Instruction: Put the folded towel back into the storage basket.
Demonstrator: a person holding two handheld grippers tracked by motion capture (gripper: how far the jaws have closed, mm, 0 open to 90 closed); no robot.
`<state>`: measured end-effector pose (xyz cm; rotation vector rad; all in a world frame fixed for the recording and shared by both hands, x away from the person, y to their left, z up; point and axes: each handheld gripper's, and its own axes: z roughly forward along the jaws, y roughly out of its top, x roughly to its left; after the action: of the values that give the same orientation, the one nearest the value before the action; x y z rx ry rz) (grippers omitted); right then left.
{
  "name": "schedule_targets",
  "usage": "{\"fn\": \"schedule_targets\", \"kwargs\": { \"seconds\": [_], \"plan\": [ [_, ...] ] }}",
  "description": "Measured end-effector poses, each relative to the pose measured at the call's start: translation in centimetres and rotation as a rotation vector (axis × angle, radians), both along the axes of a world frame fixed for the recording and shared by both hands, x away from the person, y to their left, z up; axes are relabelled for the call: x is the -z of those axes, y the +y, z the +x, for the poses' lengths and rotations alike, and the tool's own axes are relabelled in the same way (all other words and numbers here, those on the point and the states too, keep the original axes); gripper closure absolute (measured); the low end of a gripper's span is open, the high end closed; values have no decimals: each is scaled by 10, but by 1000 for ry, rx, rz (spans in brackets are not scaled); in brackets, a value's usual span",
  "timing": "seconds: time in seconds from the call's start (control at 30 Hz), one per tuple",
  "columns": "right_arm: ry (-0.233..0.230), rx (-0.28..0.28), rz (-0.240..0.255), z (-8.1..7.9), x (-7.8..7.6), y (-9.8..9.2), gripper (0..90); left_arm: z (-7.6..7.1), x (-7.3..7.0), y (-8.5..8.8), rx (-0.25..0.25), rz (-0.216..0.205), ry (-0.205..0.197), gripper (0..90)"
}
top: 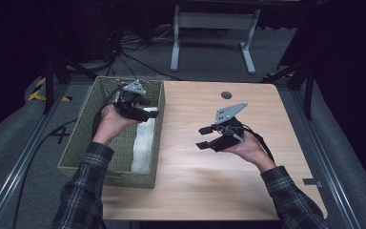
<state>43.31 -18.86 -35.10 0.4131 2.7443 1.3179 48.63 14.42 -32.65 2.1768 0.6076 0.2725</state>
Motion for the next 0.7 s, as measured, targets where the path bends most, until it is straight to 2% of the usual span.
{"fn": "schedule_targets", "kwargs": {
  "seconds": [0.03, 0.27, 0.37, 0.57, 0.7],
  "plan": [
    [-1, 6, -4, 1, 0, -4, 401, -2, -1, -3, 1, -15, 6, 364],
    [0, 28, -15, 3, 3, -26, 353, -16, -5, -24, -10, -39, 16, 288],
    [-3, 33, -21, 4, 2, -36, 342, -21, -6, -34, -14, -23, 21, 256],
    [-9, 56, -12, 5, 0, -54, 331, -31, -7, -53, -21, -26, 27, 229],
    [-20, 63, -38, 2, -1, -63, 315, -41, -8, -69, -10, -14, 33, 217]
  ]
}}
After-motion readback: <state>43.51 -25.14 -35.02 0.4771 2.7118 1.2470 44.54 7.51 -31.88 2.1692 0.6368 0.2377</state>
